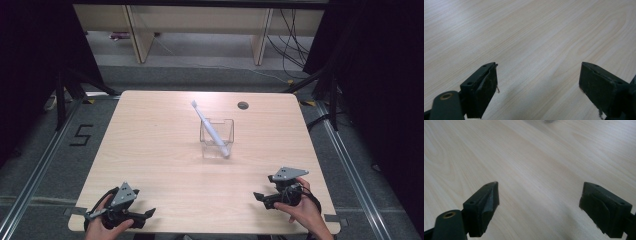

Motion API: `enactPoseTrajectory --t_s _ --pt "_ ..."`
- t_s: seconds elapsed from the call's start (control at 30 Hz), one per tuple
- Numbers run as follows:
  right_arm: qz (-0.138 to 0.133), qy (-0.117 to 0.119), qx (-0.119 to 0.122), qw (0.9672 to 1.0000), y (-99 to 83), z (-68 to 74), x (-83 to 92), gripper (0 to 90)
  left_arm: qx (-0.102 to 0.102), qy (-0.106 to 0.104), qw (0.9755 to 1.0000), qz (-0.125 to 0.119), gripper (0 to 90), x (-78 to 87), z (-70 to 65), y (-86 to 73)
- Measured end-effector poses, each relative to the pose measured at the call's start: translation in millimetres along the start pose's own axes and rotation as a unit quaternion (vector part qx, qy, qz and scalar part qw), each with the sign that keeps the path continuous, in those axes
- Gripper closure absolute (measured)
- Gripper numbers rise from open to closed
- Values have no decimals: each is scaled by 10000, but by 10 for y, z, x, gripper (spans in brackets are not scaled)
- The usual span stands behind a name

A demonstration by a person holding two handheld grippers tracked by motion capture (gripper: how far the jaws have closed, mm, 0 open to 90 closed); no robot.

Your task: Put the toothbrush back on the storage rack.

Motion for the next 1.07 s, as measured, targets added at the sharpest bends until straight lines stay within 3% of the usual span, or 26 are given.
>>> enactPoseTrajectory --t_s 0.07,0.27,0.3,0.4,0.5,0.6,1.0,1.07 --pt "-41 -2 182 9998 -9 -22 1 162 0 -1 10000 -2 149 -1 -1 0" --pt "46 -11 -6 10000 -58 10 8 162 -16 25 10000 15 149 -1 8 -2" --pt "50 33 202 9998 -65 -11 3 162 -15 26 10000 15 149 -1 7 -2" --pt "52 15 118 9999 -84 6 -7 162 -1 -1 10000 -5 149 -2 -2 1" --pt "68 -21 316 9995 -90 -7 -16 162 -8 -3 10000 -6 149 -2 -3 1" --pt "163 9 351 9993 -104 1 -17 163 -46 19 10000 34 149 1 7 -3" --pt "199 -32 377 9991 -110 3 -21 163 -33 8 10000 35 149 -5 2 -3" --pt "254 -58 296 9992 -124 9 -19 163 -26 -22 10000 20 149 -3 -4 1"
Point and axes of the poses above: each handheld gripper's, and its own axes: x roughly backward along the jaws, y roughly out of its top, z roughly to its left, the point moved 8 cm from there along -x, roughly forward along the jaws, and after that the axes turned 3 degrees about -x, right-handed, at the moved point
